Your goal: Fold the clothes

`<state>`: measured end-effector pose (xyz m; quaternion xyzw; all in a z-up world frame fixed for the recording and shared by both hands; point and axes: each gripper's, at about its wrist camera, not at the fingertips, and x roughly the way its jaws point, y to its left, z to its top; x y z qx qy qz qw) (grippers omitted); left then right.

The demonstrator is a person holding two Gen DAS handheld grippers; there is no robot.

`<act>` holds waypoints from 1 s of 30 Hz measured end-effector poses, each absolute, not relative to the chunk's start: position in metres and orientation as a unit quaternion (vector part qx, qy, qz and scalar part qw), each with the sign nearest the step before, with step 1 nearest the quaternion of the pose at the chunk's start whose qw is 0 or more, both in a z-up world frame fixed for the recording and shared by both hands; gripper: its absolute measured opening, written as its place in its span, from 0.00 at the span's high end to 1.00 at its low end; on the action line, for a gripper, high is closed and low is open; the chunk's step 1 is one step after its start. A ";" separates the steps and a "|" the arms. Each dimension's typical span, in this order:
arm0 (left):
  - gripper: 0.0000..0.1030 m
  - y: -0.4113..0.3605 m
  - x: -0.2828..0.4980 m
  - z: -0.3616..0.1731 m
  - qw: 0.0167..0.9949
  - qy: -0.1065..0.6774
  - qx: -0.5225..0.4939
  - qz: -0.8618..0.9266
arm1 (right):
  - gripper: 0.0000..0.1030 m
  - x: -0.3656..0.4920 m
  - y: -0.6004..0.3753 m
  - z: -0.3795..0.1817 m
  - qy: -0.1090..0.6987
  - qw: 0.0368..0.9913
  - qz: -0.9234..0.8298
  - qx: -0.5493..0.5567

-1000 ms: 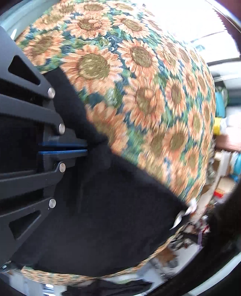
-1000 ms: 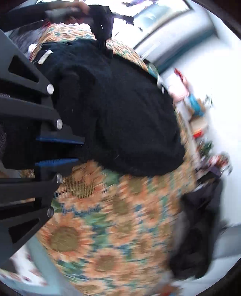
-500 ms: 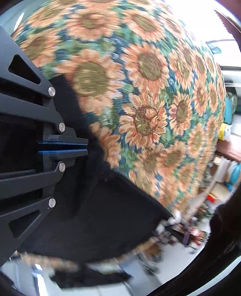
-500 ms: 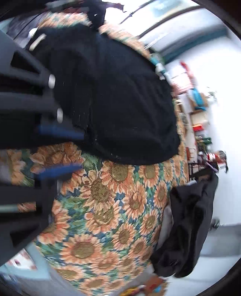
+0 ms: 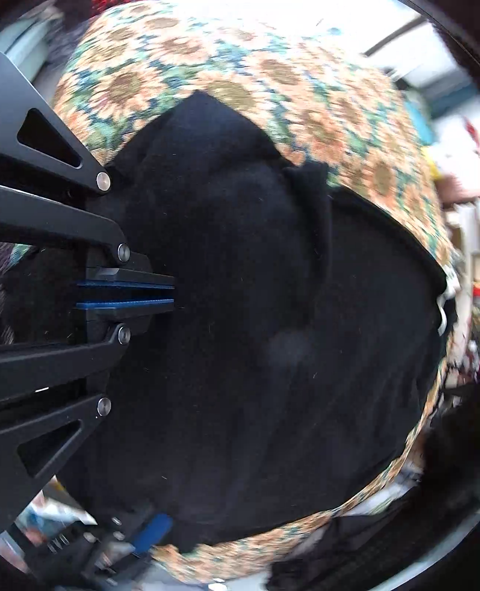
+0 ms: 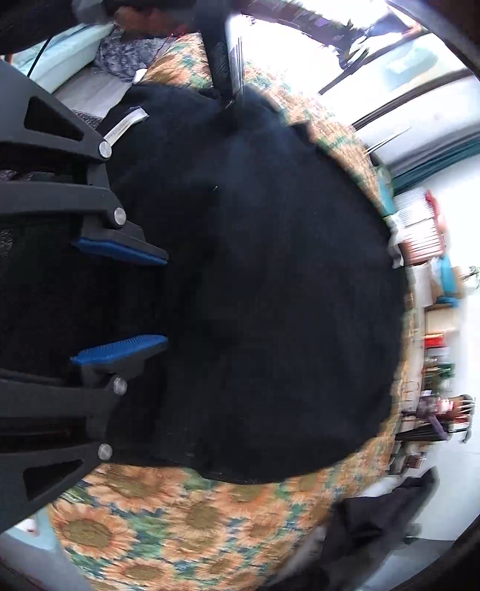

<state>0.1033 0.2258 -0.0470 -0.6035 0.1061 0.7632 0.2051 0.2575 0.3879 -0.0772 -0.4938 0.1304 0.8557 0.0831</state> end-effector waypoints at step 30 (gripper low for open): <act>0.95 0.235 0.153 -0.018 0.264 0.062 -0.639 0.720 | 0.32 0.298 0.346 0.030 0.190 0.077 0.802 -0.561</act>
